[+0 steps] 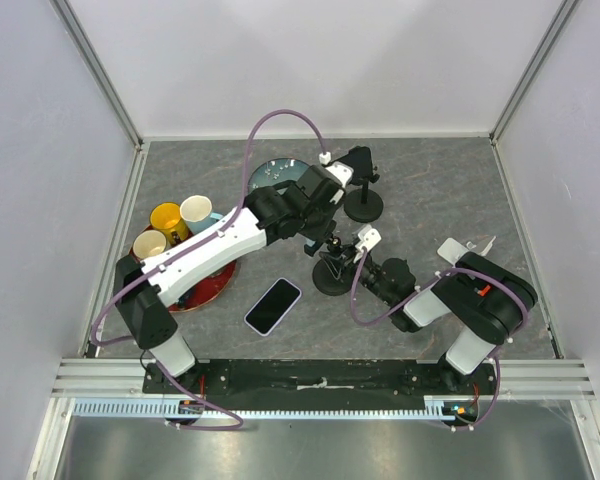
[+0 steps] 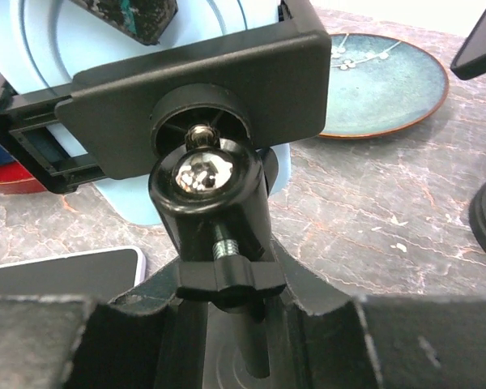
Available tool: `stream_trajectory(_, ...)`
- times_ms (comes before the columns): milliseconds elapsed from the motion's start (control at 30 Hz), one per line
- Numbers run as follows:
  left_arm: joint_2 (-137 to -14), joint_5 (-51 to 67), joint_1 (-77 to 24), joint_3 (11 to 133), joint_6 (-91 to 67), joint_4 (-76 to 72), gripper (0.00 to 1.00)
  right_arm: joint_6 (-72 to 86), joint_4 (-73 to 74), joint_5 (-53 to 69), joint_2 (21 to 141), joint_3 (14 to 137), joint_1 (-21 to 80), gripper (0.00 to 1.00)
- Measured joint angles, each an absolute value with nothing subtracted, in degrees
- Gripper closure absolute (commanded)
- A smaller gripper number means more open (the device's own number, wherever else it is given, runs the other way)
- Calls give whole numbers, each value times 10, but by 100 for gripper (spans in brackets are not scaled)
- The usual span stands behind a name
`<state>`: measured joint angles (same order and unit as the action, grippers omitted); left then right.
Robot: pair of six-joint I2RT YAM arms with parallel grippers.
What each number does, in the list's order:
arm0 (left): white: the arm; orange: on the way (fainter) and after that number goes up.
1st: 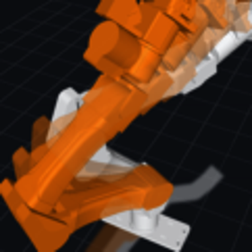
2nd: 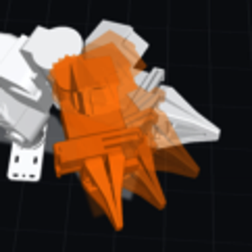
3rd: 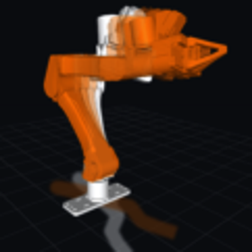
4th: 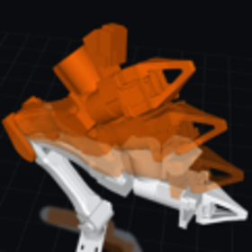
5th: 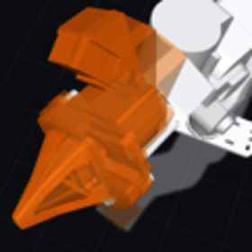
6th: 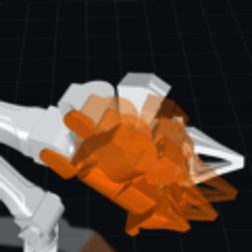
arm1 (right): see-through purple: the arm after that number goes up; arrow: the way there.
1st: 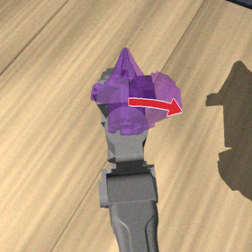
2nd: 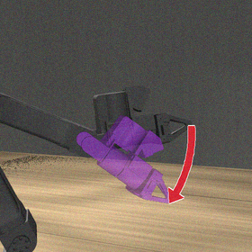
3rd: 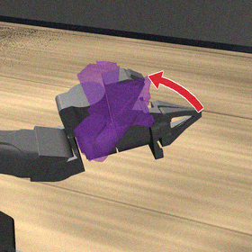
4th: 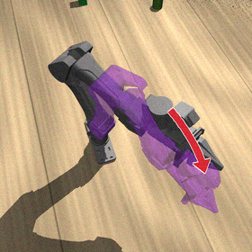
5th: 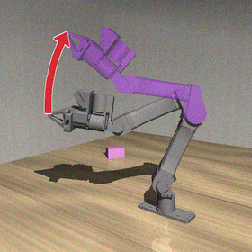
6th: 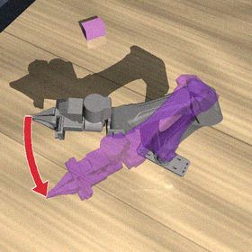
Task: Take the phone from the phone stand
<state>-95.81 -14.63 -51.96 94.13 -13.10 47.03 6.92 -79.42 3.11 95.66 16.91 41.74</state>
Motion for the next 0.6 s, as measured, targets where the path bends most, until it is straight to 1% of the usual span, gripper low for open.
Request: stream_trajectory(600,-871,-68,-454,840,-172,421,98,69,-819,57,979,180,432,100)
